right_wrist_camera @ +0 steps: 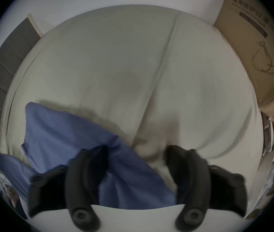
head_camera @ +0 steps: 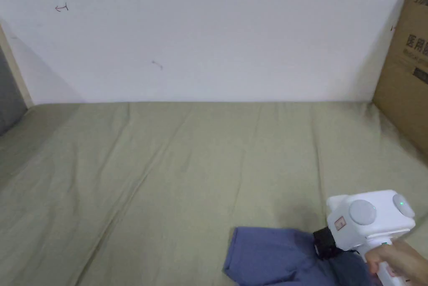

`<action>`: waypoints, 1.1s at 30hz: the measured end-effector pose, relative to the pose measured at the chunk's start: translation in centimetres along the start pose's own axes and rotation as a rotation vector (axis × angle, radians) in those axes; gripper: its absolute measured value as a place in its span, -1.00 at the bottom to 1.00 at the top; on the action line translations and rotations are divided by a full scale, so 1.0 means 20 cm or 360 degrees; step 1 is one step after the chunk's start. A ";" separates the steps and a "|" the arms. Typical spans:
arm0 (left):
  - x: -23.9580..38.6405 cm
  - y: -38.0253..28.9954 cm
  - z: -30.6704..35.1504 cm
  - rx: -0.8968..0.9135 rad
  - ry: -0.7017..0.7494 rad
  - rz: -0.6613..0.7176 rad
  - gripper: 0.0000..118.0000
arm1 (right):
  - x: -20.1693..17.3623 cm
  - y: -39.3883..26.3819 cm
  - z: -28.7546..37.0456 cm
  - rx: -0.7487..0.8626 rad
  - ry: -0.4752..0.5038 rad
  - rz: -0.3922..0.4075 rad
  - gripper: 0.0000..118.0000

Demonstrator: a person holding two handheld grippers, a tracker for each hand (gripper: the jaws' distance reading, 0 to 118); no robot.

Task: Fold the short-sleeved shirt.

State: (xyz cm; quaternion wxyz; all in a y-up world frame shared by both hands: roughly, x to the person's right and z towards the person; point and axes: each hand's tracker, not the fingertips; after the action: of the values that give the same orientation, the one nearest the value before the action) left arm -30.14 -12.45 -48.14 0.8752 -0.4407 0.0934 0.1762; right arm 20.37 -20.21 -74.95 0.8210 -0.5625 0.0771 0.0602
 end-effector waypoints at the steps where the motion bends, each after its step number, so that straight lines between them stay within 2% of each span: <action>1: 0.01 0.00 0.00 0.0008 0.0011 -0.0039 -0.98 | -0.02 0.00 0.03 0.0028 -0.0020 0.0052 -0.69; 2: 0.02 0.00 0.01 0.0012 0.0000 -0.0046 -0.98 | -0.05 -0.01 0.04 0.0027 -0.0035 0.0045 -0.93; 3: 0.01 0.00 0.03 0.0014 -0.0020 -0.0057 -0.98 | -0.07 -0.02 0.04 0.0020 -0.0099 0.0058 -0.93; 5: 0.01 0.02 0.05 0.0016 -0.0024 -0.0068 -0.98 | -0.09 -0.03 0.05 0.0023 -0.0103 0.0044 -0.93; 7: 0.02 0.05 0.09 0.0039 -0.0031 -0.0102 -0.98 | -0.02 -0.03 0.11 0.0062 -0.0025 -0.0238 -0.93; 9: 0.05 0.11 0.15 0.0093 0.0021 -0.0183 -0.98 | 0.07 -0.05 0.25 0.0182 0.0093 -0.0357 -0.93; 11: 0.06 0.16 0.20 0.0146 -0.0002 -0.0165 -0.98 | 0.13 -0.08 0.41 0.0267 0.0154 -0.0392 -0.93; 14: 0.10 0.26 0.30 0.0229 -0.0049 -0.0128 -0.98 | 0.25 -0.13 0.70 0.0436 0.0167 -0.0438 -0.93; 16: 0.17 0.33 0.37 0.0332 -0.0024 -0.0253 -0.98 | 0.33 -0.15 0.90 0.0528 0.0212 -0.0498 -0.93; 17: 0.20 0.37 0.41 0.0366 -0.0011 -0.0303 -0.98 | 0.29 -0.19 1.08 0.0593 0.0227 -0.0521 -0.93; 20: 0.30 0.49 0.51 0.0447 -0.0083 -0.0284 -0.98 | 0.34 -0.21 1.41 0.0759 0.0207 -0.0540 -0.93; 22: 0.37 0.57 0.58 0.0487 -0.0087 -0.0288 -0.98 | 0.33 -0.18 1.61 0.0850 0.0177 -0.0504 -0.93; 24: 0.48 0.67 0.66 0.0599 -0.0028 -0.0417 -0.98 | 0.33 -0.14 1.80 0.0928 0.0158 -0.0493 -0.93; 29: 0.61 0.95 0.83 0.0690 -0.0049 -0.0390 -0.98 | 0.30 0.03 2.09 0.1043 0.0080 -0.0468 -0.93; 33: 0.75 1.25 0.94 0.0828 0.0099 -0.0445 -0.98 | 0.29 0.26 2.22 0.1085 0.0091 -0.0502 -0.93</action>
State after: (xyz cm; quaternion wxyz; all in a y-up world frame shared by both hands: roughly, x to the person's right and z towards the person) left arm -25.98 19.77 -60.15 0.9713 -0.2153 0.1006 0.0107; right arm 27.77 23.19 -64.99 0.9578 -0.2633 0.0282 -0.1118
